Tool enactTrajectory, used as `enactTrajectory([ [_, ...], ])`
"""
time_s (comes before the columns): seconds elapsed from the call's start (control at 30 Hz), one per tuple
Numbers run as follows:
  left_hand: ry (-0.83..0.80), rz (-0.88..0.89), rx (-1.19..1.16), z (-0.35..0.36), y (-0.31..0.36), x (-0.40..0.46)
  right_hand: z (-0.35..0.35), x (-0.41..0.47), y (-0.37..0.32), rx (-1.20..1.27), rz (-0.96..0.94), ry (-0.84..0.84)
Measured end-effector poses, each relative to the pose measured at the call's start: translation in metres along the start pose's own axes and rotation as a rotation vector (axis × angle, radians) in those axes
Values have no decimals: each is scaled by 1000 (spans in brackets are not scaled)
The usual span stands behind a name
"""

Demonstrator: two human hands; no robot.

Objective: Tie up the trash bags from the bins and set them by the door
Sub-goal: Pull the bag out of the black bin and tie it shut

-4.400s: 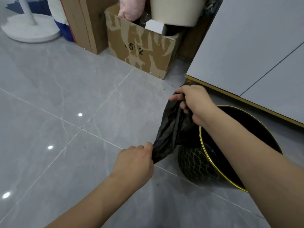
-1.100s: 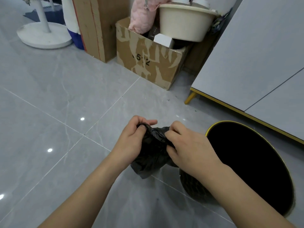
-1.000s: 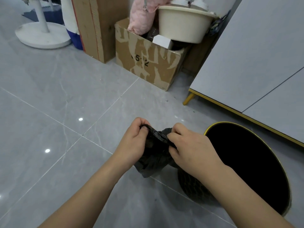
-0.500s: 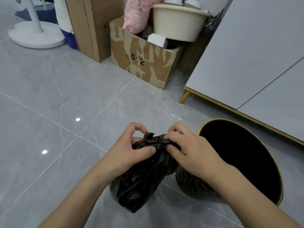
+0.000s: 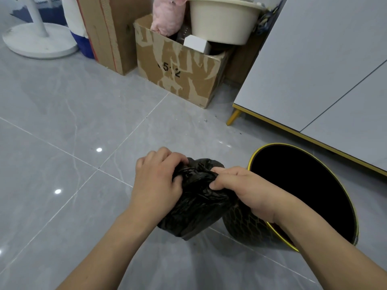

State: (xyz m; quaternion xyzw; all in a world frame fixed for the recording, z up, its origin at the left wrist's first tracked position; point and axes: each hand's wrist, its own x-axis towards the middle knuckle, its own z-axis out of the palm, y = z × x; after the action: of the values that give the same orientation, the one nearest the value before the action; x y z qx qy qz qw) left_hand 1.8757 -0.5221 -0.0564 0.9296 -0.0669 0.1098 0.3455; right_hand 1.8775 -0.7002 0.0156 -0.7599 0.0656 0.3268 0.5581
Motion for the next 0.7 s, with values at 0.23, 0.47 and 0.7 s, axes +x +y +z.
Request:
enactTrajectory([
  [0.23,-97,-137,-457,0,8,-4,-7,10,10,-256,-54,85],
  [0.47,-223,-411,-404,12,-3,0,2,12,18,-539,-286,215],
  [0.7,-333,-325,-515,-9,8,0,0,6,5,-146,-31,118],
])
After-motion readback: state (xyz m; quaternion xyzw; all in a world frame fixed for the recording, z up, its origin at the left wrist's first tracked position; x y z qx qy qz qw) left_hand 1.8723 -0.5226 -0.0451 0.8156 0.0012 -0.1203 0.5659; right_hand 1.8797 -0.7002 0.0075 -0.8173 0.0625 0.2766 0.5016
